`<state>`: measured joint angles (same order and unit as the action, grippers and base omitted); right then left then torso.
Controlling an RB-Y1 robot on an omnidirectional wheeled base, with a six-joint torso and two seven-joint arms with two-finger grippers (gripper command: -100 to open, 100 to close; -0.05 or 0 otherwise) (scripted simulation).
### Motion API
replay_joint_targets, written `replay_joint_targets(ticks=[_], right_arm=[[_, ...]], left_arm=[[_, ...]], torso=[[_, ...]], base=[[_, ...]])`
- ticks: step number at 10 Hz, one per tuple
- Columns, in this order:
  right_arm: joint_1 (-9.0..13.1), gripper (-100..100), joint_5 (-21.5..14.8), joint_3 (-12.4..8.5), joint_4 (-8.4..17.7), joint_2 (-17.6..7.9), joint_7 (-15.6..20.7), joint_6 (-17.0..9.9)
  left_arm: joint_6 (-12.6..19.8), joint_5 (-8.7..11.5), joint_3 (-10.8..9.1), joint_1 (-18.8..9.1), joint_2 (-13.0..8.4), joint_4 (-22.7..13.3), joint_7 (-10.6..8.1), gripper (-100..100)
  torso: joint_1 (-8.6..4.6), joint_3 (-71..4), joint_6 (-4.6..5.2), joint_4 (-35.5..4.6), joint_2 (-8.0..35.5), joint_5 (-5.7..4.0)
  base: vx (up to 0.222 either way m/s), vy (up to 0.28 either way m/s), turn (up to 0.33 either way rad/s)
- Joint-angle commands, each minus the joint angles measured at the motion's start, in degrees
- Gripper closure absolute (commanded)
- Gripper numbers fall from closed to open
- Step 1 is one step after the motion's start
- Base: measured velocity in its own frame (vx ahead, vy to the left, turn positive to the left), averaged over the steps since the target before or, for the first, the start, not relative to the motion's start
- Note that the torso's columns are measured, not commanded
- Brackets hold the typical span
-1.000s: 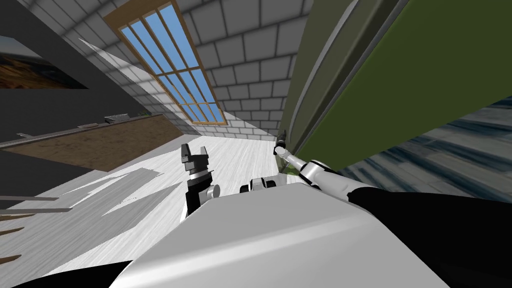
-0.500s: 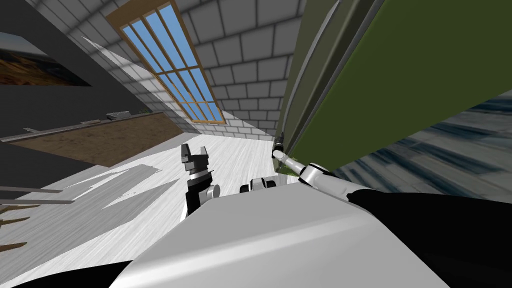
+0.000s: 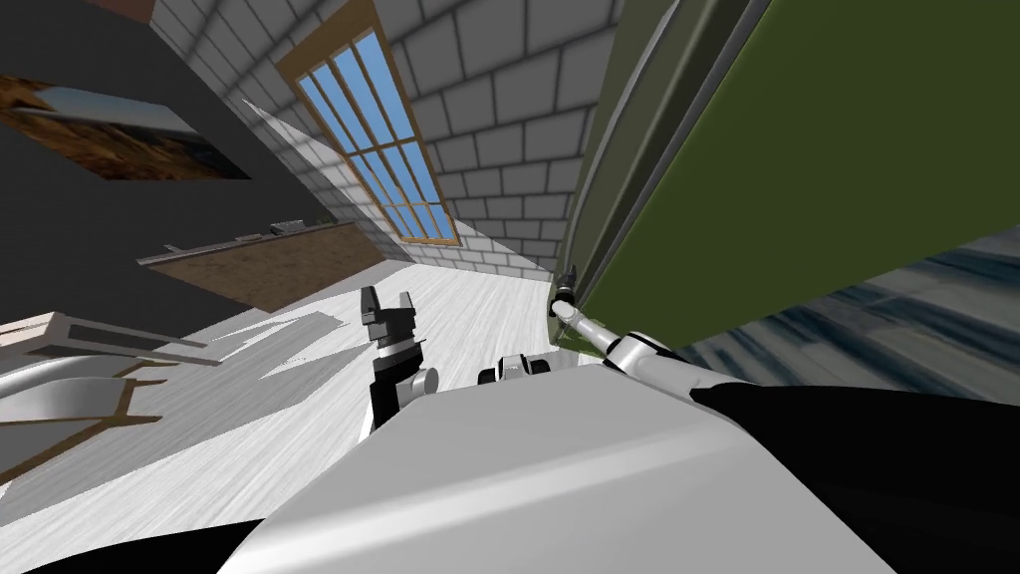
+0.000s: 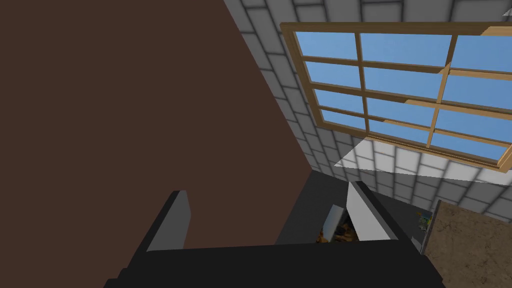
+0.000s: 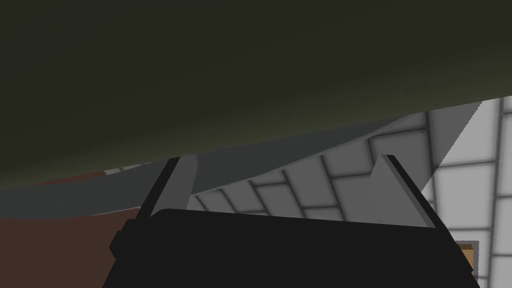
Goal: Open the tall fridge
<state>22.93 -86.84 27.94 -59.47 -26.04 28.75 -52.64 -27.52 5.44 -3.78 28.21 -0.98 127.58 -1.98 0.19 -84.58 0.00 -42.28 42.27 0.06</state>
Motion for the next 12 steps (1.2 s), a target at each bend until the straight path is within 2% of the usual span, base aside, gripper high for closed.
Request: replay_joint_targets(ticks=[1, 2, 4, 6, 7, 9, 10, 11, 12], right_arm=[[-1.96, -100, -0.06, -3.76, -0.04, -1.63, -0.38, 0.52], [-3.36, -100, 0.05, -5.56, -0.54, -2.74, -0.39, 0.87], [-3.36, -100, 0.05, -5.93, -0.54, -2.74, -0.39, 0.87], [-6.16, -100, 0.27, -9.81, -1.54, -4.96, -0.41, 1.57], [-6.16, -100, 0.27, -10.26, -1.54, -4.96, -0.41, 1.57], [-8.96, -100, 0.48, -13.87, -2.54, -7.18, -0.44, 2.27], [-8.96, -100, 0.48, -14.60, -2.54, -7.18, -0.44, 2.27], [-10.36, -100, 0.59, -16.71, -3.04, -8.29, -0.45, 2.63], [-9.85, -100, 0.52, -15.20, -2.46, -7.08, -0.59, 2.40]], left_arm=[[0.00, 0.00, -0.01, 0.01, 0.00, 0.00, 0.00, 0], [0.00, 0.00, 0.00, 0.00, 0.00, 0.00, 0.00, 0], [0.00, 0.00, -0.01, 0.01, -0.01, 0.00, 0.00, 0], [0.00, 0.00, -0.01, 0.00, -0.01, 0.00, 0.00, 0], [0.00, 0.00, 0.00, 0.00, -0.01, 0.00, 0.00, 0], [0.00, 0.00, -0.01, 0.00, 0.00, 0.00, 0.00, 0], [0.00, 0.00, -0.01, 0.00, 0.00, 0.00, 0.00, 0], [0.00, 0.00, -0.02, 0.02, -0.01, 0.00, 0.00, 0], [0.00, 0.00, -0.01, 0.01, -0.01, 0.00, 0.00, 0]], torso=[[-0.18, -0.01, 0.03, 0.00, -0.02, -0.05], [-0.26, -0.02, -0.01, 0.00, -0.03, -0.08], [-0.39, -0.09, 0.11, 0.06, -0.14, -0.13], [-0.29, -0.03, -0.05, -0.01, -0.06, -0.07], [-0.25, -0.10, -0.17, -0.01, -0.16, -0.04], [-0.30, -0.07, 0.00, -0.01, -0.12, -0.03], [-0.40, -0.16, -0.14, -0.04, -0.27, 0.02], [-0.35, -0.17, -0.01, -0.15, -0.22, 0.15], [-0.31, -0.17, -0.11, -0.16, -0.24, 0.20]], base=[[-0.020, 0.022, 0.228], [-0.040, 0.018, 0.381], [-0.018, 0.005, 0.069], [-0.026, 0.012, 0.295], [-0.029, 0.010, 0.158], [-0.034, 0.026, 0.295], [-0.034, 0.024, 0.121], [-0.027, 0.017, 0.206], [-0.015, 0.006, 0.048]])
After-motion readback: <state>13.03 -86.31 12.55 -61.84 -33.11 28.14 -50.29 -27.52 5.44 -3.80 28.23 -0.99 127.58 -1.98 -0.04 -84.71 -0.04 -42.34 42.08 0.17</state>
